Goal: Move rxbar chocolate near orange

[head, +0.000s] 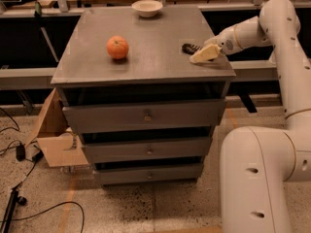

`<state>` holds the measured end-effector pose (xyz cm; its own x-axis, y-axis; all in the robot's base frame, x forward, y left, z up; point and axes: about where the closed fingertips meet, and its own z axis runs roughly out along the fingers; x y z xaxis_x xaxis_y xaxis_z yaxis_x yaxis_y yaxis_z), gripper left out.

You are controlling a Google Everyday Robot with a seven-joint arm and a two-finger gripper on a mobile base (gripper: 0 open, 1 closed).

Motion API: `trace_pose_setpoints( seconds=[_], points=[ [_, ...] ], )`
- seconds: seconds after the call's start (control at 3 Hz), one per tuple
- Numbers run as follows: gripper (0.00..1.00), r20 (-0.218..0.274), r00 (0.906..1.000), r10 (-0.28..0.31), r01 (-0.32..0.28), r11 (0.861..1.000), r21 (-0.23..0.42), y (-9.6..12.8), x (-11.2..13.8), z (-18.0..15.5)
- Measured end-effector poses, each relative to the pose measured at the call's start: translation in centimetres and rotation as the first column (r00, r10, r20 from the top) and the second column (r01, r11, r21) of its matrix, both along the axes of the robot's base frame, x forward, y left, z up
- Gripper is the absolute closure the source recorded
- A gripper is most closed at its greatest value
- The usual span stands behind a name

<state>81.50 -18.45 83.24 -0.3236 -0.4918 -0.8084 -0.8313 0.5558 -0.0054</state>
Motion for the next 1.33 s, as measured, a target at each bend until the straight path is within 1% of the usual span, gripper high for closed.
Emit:
trace_pose_setpoints(
  seconds=[0.33, 0.67, 1.0, 1.33],
  points=[
    [0.62, -0.006, 1.0, 0.006, -0.006, 1.0, 0.002, -0.04, -0.05, -0.48],
    [0.85, -0.006, 1.0, 0.006, -0.006, 1.0, 0.002, -0.03, -0.05, -0.21],
    [1.0, -0.006, 1.0, 0.006, -0.006, 1.0, 0.002, -0.01, -0.12, 0.07],
    [1.0, -0.006, 1.0, 0.006, -0.006, 1.0, 0.002, 0.02, -0.18, 0.07]
  ],
)
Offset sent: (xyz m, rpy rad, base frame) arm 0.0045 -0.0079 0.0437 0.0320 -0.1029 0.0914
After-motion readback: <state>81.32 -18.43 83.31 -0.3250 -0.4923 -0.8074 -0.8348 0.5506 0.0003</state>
